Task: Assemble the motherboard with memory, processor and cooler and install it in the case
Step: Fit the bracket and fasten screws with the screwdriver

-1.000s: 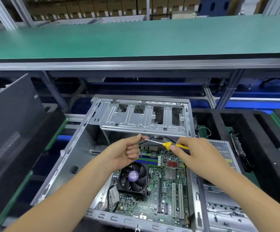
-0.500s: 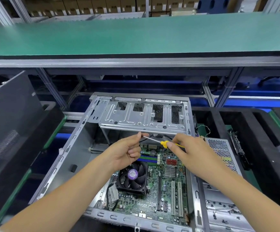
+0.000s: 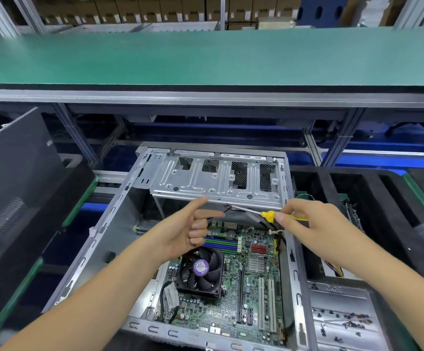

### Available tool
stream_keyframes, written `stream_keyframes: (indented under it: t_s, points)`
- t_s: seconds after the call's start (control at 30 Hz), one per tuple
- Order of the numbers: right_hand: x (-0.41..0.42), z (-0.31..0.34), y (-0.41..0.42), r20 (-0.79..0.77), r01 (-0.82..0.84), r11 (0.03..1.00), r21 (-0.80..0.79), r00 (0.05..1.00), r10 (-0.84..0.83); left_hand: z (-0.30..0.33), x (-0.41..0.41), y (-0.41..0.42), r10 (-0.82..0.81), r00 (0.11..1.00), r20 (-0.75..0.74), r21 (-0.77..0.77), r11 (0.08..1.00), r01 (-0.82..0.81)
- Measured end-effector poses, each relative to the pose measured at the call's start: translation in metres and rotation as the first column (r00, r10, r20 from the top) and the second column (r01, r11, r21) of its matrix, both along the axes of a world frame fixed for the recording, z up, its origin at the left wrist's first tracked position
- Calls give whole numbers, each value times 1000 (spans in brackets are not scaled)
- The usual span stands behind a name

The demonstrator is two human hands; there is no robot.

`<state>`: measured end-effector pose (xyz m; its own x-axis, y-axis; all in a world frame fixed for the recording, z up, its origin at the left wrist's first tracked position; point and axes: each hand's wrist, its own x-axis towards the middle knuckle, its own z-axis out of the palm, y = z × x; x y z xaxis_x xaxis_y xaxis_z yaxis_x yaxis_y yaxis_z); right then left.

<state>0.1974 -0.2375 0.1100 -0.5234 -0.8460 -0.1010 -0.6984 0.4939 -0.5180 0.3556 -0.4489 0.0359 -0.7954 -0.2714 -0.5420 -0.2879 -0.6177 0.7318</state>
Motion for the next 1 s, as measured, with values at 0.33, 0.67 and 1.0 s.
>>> stream_keyframes:
  t_s: [0.33, 0.67, 1.0]
  points:
    - [6, 68, -31, -502, -229, 859, 457, 731, 462, 28, -40, 2, -392, 738, 549, -679, 306, 668]
    - [28, 27, -68, -566, -192, 699, 689, 458, 685, -7, -56, 14, -440, 724, 531, -735, 187, 652]
    - [22, -4, -67, -503, -139, 565, 813, 321, 803, -7, -63, 13, -433, 766, 475, -781, 194, 594]
